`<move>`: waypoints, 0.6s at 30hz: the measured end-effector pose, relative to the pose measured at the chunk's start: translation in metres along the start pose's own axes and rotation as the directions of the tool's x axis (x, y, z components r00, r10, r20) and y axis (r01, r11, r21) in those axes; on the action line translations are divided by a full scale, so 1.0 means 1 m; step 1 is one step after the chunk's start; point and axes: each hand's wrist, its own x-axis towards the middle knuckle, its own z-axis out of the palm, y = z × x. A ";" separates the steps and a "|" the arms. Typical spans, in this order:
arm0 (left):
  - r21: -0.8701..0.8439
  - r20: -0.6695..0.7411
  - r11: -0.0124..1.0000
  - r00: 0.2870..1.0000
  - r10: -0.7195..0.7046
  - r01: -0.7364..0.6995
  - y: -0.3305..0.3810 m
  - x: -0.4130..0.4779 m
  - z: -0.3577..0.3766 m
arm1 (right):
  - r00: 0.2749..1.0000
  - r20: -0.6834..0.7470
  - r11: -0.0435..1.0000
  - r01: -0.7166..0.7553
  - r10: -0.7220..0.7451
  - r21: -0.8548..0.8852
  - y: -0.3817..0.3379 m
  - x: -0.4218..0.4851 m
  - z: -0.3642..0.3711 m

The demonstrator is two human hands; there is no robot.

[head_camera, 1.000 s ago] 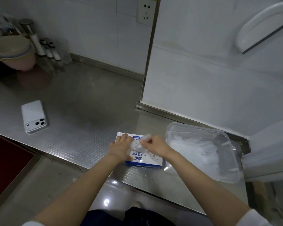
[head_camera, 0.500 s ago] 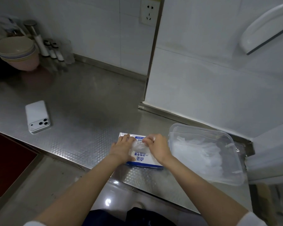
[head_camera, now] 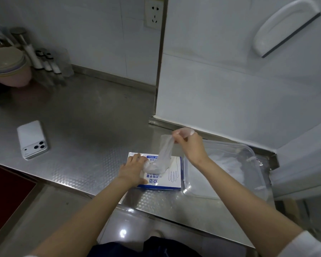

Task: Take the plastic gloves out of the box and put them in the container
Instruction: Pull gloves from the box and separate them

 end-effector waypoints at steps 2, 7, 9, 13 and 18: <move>-0.010 0.003 1.000 1.000 -0.005 0.005 0.000 0.001 0.000 | 0.990 0.110 0.996 -0.082 0.084 -0.027 0.007 -0.005 0.005; -0.009 0.020 1.000 1.000 -0.020 0.020 -0.001 0.003 0.003 | 0.975 0.146 0.986 -0.165 0.165 -0.007 0.017 -0.007 0.017; -0.014 0.023 1.000 0.999 -0.028 0.028 -0.001 0.004 0.004 | 0.985 0.068 0.985 -0.162 0.158 0.057 0.014 -0.004 0.016; -0.005 0.047 1.000 0.999 -0.023 0.023 0.000 0.002 0.000 | 0.990 -0.097 0.983 -0.081 0.098 0.167 -0.001 0.006 -0.014; -0.220 -0.179 0.975 0.981 -0.070 0.030 0.012 -0.004 -0.025 | 0.998 -0.060 0.995 -0.029 0.035 0.095 0.000 -0.009 -0.049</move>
